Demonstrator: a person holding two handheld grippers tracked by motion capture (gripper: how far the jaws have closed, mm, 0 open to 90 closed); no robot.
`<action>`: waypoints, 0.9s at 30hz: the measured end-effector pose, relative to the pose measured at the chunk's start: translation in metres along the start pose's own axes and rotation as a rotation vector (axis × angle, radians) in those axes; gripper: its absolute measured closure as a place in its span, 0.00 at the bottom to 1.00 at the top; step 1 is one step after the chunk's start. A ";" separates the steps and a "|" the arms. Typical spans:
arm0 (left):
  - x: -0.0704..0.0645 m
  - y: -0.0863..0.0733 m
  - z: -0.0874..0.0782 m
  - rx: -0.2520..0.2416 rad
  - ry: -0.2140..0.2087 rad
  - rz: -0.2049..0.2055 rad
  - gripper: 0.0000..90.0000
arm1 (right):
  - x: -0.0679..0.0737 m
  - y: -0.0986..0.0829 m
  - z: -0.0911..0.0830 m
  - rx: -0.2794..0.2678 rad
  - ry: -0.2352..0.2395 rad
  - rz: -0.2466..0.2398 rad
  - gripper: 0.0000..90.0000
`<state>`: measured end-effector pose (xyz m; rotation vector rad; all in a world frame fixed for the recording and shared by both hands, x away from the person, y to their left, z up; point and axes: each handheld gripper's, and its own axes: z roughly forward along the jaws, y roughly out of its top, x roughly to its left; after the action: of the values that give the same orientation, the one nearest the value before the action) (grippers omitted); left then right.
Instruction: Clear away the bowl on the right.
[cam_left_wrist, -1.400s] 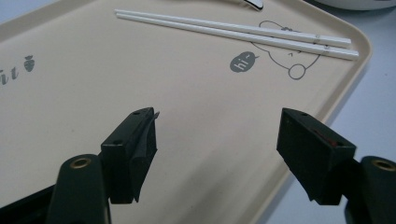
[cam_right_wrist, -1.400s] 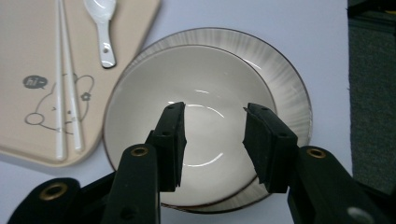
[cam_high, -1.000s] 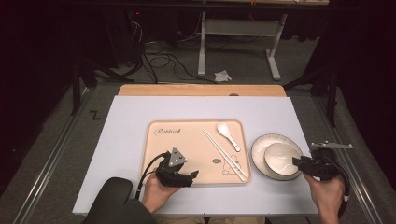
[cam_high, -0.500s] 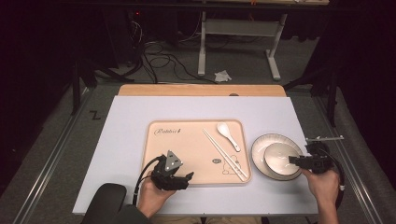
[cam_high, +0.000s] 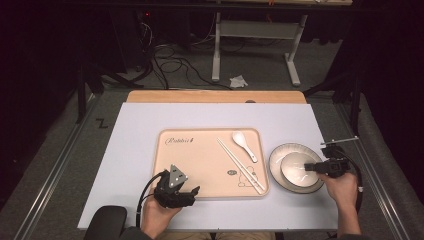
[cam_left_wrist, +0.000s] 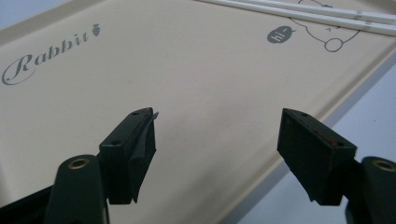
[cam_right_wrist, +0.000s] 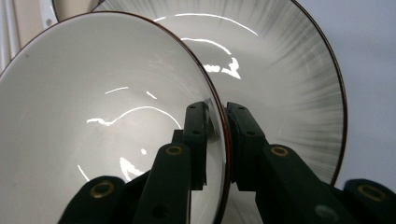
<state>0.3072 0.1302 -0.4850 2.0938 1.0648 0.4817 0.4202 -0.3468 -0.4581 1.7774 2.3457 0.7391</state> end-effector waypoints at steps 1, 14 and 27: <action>0.000 -0.001 -0.001 0.002 0.004 -0.001 0.31 | 0.000 0.001 0.001 -0.001 0.005 -0.001 0.90; 0.002 -0.004 -0.002 0.004 0.007 -0.019 0.30 | -0.003 0.007 0.003 -0.019 0.073 -0.008 0.93; 0.004 0.000 0.004 0.013 -0.016 -0.027 0.30 | 0.001 0.002 -0.006 -0.080 0.090 -0.015 0.93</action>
<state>0.3121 0.1317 -0.4883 2.0880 1.0884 0.4457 0.4191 -0.3474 -0.4518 1.7263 2.3462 0.9164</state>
